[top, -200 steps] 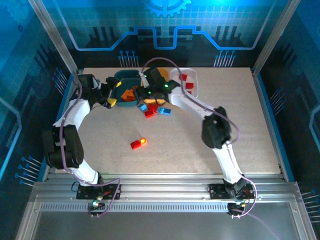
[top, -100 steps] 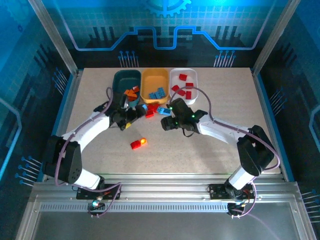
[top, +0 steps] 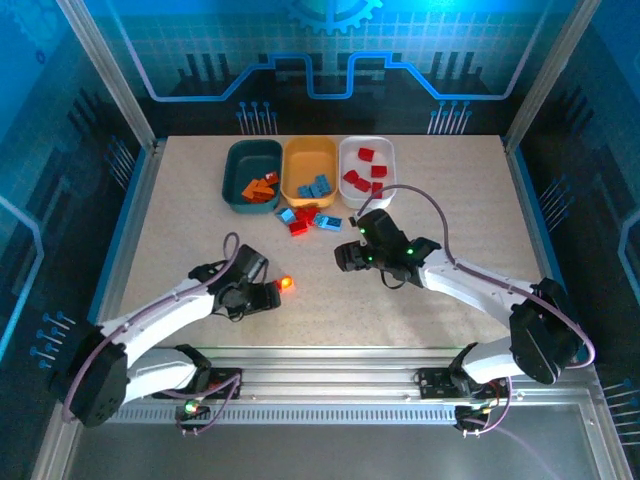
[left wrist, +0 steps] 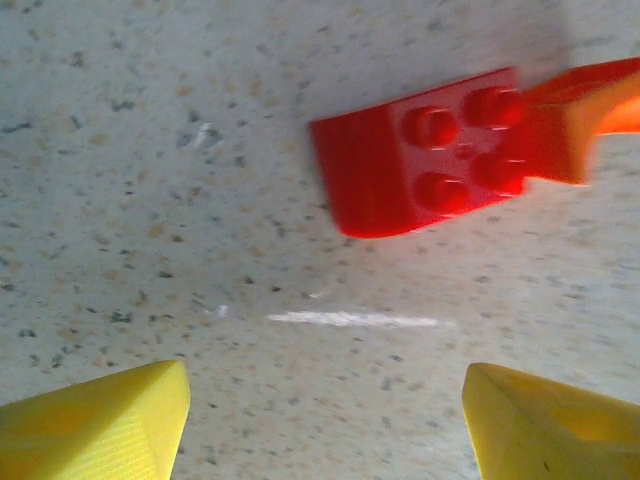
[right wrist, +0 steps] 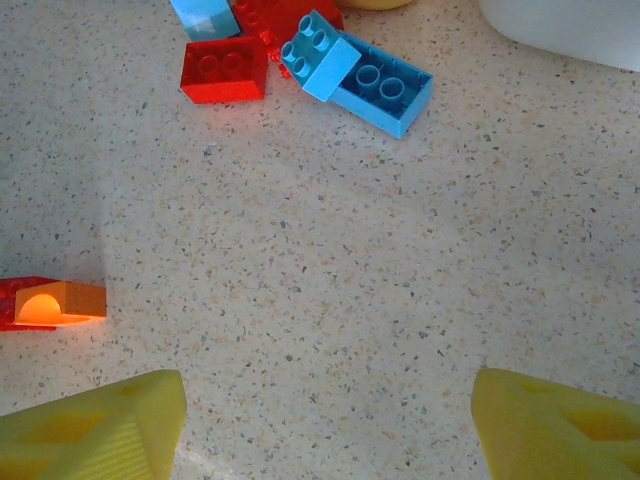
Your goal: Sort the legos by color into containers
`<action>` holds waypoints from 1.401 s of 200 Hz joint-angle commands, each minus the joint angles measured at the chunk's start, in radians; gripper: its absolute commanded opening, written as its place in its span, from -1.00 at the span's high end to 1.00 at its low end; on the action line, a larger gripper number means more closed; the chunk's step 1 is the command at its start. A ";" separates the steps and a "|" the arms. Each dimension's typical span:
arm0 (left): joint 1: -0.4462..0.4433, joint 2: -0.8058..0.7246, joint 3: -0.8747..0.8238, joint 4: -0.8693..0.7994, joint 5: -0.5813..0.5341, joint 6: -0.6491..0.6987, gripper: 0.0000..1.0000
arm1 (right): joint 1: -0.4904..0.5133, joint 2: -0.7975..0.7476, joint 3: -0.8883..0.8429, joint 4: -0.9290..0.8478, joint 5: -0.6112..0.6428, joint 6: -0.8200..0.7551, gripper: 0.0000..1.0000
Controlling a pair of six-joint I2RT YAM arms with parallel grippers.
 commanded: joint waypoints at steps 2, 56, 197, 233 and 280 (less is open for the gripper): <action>-0.008 0.082 0.052 -0.043 -0.090 0.016 -0.49 | -0.010 -0.033 -0.016 0.023 0.001 0.022 -0.53; 0.011 0.205 0.140 0.052 -0.168 0.037 -0.50 | -0.012 -0.079 -0.054 0.011 0.008 0.022 -0.54; 0.084 0.382 0.264 0.253 -0.089 0.206 -0.58 | -0.024 -0.221 -0.093 -0.060 0.009 0.010 -0.57; 0.093 0.469 0.353 0.224 -0.090 0.234 -0.67 | -0.031 -0.218 -0.095 -0.056 0.003 0.010 -0.56; 0.109 0.536 0.402 0.218 -0.084 0.285 -0.52 | -0.044 -0.243 -0.106 -0.065 0.007 0.008 -0.57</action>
